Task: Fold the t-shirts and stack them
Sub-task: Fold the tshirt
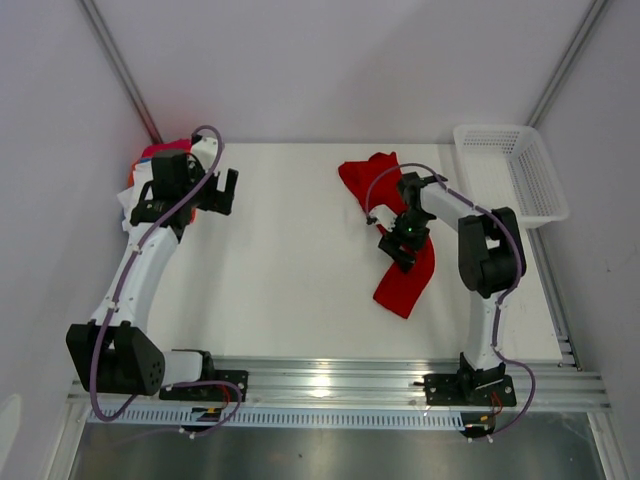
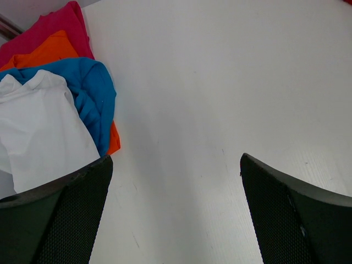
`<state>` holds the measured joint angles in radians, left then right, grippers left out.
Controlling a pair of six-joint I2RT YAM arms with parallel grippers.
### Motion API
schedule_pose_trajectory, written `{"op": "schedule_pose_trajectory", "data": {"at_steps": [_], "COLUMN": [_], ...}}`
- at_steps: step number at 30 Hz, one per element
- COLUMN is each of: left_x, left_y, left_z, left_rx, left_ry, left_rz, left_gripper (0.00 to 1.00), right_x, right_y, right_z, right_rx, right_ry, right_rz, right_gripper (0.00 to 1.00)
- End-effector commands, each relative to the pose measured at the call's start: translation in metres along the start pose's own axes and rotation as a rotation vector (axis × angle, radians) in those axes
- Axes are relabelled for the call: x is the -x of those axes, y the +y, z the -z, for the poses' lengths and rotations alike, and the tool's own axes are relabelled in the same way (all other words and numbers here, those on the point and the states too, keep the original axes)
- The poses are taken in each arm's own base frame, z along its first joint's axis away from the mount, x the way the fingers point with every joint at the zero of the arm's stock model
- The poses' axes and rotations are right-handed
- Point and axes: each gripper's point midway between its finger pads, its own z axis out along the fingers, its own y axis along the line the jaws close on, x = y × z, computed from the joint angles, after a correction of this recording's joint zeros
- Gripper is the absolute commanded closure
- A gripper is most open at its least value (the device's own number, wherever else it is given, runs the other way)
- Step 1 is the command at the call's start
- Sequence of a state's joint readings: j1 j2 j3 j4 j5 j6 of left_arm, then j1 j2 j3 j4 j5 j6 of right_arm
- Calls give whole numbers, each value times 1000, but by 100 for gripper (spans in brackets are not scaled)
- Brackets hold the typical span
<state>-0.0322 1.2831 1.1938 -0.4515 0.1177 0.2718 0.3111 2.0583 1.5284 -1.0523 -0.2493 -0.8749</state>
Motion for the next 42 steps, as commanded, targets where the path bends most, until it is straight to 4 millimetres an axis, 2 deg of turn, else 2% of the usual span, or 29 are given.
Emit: {"op": "schedule_pose_trajectory", "data": {"at_steps": [1, 4, 9, 12, 13, 15, 16, 19, 21, 22, 23, 24, 25, 27, 30, 32, 33, 34, 36, 37, 39, 40, 41, 42], "left_x": [20, 21, 18, 15, 13, 12, 14, 20, 23, 22, 22, 23, 23, 22, 23, 26, 26, 26, 27, 27, 26, 22, 24, 22], "left_y": [3, 3, 4, 3, 3, 2, 3, 3, 4, 4, 5, 6, 5, 4, 1, 0, 0, 1, 2, 2, 3, 2, 3, 4], "left_z": [1, 1, 3, 1, 0, -1, -1, 3, 6, 6, 7, 8, 7, 5, 3, 2, 1, 2, 2, 3, 3, 3, 4, 4], "left_rx": [-19, -18, -12, -14, -15, -18, -17, -17, -13, -10, -4, -2, -4, -10, -26, -34, -35, -33, -29, -29, -21, -24, -17, -13], "left_ry": [-42, -44, -40, -32, -28, -24, -28, -39, -48, -47, -49, -53, -53, -52, -54, -56, -54, -55, -58, -58, -56, -48, -55, -53], "left_rz": [1, 2, -4, 0, 0, 4, 5, 3, 0, 0, -1, 0, -3, 5, 15, 16, 16, 17, 9, 6, 2, 3, -3, -5], "left_gripper": [1, 1, 1, 1, 1, 1, 1, 1, 1, 1, 1, 1, 1, 1, 1, 1, 1, 1, 1, 1, 1, 1, 1, 1], "right_x": [1, 17, 37, 56, 67, 80, 86, 111, 121, 140, 146, 136, 152, 139, 145, 149, 153, 157, 169, 174, 179, 178, 188, 192], "right_y": [-13, -11, 7, 22, 32, 46, 61, 82, 75, 50, 31, 6, -21, -65, -118, -140, -158, -173, -196, -213, -227, -234, -239, -242], "right_z": [6, 12, 13, 25, 37, 46, 50, 62, 74, 81, 95, 92, 105, 115, 124, 121, 107, 118, 118, 103, 83, 47, 53, 47], "right_rx": [-55, -39, -6, 52, 95, 133, 171, 201, 122, 3, -104, -225, -345, -525, -714, -783, -814, -888, -964, -991, -983, -952, -969, -977], "right_ry": [-16, -56, -88, -142, -179, -211, -211, -260, -299, -378, -422, -390, -478, -466, -502, -484, -477, -482, -492, -468, -423, -377, -389, -385], "right_rz": [1, -1, 38, 58, 67, 92, 115, 171, 135, 123, 96, 39, 6, -87, -147, -155, -163, -178, -161, -161, -136, -126, -104, -86], "right_gripper": [15, 14, 12, 10, 10, 9, 8, 7, 6, 6, 6, 6, 6, 6, 5, 5, 5, 5, 5, 5, 6, 6, 6, 6]}}
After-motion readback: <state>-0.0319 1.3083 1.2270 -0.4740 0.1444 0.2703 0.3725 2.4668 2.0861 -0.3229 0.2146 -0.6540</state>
